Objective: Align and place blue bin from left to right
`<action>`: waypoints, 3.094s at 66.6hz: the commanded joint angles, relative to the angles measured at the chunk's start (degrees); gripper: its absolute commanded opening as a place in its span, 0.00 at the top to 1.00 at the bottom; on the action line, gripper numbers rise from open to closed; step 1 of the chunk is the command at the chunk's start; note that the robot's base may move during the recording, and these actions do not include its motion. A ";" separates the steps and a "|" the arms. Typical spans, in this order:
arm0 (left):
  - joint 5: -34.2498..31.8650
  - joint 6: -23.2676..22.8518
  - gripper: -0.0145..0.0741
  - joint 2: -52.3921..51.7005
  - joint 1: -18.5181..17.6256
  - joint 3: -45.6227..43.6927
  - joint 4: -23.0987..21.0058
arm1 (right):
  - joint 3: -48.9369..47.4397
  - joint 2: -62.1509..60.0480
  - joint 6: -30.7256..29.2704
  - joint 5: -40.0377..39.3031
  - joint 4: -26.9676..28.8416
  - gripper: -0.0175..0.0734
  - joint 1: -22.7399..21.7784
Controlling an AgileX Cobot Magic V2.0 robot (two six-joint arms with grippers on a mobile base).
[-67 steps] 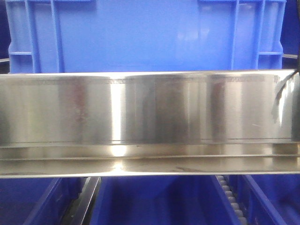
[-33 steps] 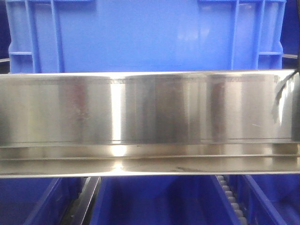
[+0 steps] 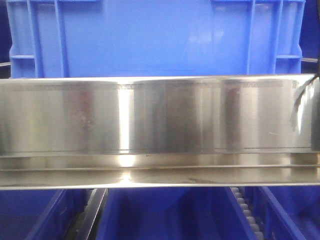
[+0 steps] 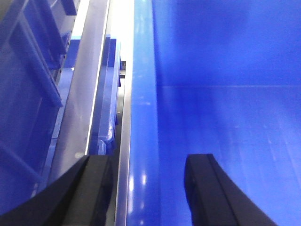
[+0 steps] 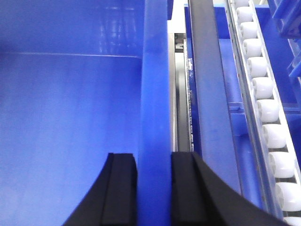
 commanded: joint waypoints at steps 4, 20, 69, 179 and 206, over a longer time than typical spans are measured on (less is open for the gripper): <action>0.66 -0.45 0.54 0.00 0.27 -0.45 -0.17 | -0.65 -0.29 -0.46 -0.57 -0.64 0.89 -0.20; 1.86 -0.45 0.54 0.00 0.27 -0.45 -1.78 | -0.65 -0.29 -0.46 -0.57 -0.64 0.89 -0.20; 2.10 -0.45 0.96 0.00 0.27 -0.45 -1.78 | -0.65 -0.29 -0.46 -1.49 -0.64 0.89 -0.20; 8.76 -2.04 0.96 -8.48 -4.62 -3.02 -1.15 | -1.53 -10.55 7.08 -0.30 -3.89 0.89 4.17; 6.80 -8.52 0.96 -19.65 -10.50 7.51 4.56 | 13.39 -22.44 13.72 -4.60 -10.03 0.89 8.02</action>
